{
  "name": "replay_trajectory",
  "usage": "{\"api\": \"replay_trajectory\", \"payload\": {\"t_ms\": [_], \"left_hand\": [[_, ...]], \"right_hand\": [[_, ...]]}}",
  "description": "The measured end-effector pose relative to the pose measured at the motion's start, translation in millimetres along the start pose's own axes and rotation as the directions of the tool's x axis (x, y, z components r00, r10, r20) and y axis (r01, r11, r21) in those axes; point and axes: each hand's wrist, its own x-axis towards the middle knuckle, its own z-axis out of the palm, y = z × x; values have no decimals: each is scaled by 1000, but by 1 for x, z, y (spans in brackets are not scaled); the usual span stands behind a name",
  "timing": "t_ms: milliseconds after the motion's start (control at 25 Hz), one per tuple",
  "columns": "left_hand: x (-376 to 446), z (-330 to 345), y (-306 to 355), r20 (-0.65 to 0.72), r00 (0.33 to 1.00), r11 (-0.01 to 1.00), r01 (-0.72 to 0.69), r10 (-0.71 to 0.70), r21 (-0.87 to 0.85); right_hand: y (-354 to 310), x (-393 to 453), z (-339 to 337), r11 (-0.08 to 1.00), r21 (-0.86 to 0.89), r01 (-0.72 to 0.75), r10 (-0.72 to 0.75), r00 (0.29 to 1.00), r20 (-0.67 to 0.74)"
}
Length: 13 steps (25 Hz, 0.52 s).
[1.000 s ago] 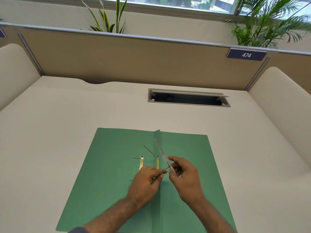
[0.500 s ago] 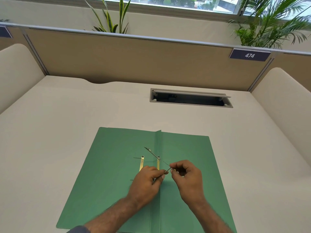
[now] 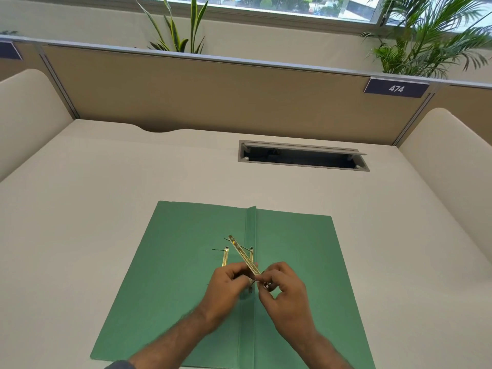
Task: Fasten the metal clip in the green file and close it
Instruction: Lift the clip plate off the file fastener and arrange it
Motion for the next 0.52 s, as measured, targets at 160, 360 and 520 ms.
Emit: {"api": "replay_trajectory", "payload": {"t_ms": [160,360,520], "left_hand": [[3,-10,3,-148,978,975,120,-149,-189],[4,-21,4,-153,976,960,110,-153,-256],[3,-27,1,-182,966,956,129,-181,-263]], "right_hand": [[1,-5,3,997,-38,63,-59,992,110],[-11,2,-1,992,16,124,-125,985,121],[-11,40,6,997,-55,52,-49,997,64]]}}
